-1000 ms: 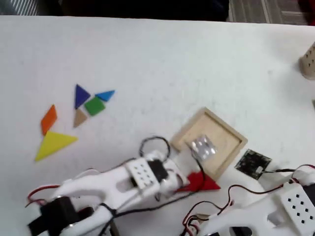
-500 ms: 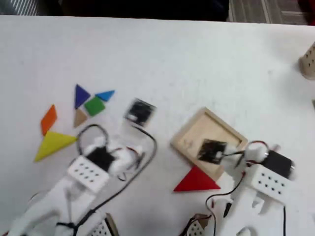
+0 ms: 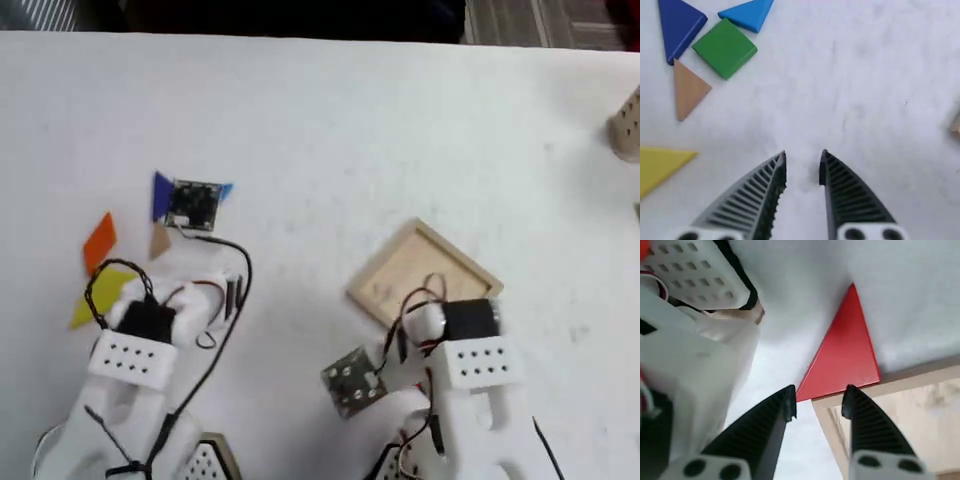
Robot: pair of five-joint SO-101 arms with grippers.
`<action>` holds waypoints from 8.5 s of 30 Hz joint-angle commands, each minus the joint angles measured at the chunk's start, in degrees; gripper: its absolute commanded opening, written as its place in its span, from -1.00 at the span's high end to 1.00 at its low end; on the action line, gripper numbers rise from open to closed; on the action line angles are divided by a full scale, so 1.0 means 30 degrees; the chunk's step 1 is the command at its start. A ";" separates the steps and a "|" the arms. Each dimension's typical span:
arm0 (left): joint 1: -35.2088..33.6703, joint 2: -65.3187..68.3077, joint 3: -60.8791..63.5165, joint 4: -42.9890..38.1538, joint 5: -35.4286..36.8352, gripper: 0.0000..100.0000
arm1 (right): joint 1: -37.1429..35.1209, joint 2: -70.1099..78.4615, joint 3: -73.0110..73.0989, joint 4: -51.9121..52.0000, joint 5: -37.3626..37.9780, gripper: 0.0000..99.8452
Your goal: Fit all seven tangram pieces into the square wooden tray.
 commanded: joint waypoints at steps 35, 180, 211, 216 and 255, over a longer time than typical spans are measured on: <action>-0.1714 0.0601 -0.0322 -0.1553 0.0410 0.73 | -0.2037 0.3033 0.3136 -1.5663 -2.4791 0.70; -0.1714 0.0601 -0.0205 -0.1612 0.0322 0.72 | 1.1590 0.6139 0.3897 -1.6015 -0.6593 0.13; -0.1744 0.0718 0.0733 -0.3663 -0.0498 0.72 | 0.9011 0.5934 0.2549 -1.0037 -1.2161 0.82; -0.1744 0.0718 0.0733 -0.3663 -0.0498 0.72 | 0.7634 0.5934 0.1788 -0.9744 -1.3949 0.54; -0.1773 0.0601 0.0733 -0.3487 -0.0527 0.72 | 0.2388 0.6110 0.2579 -1.1209 -1.5824 0.51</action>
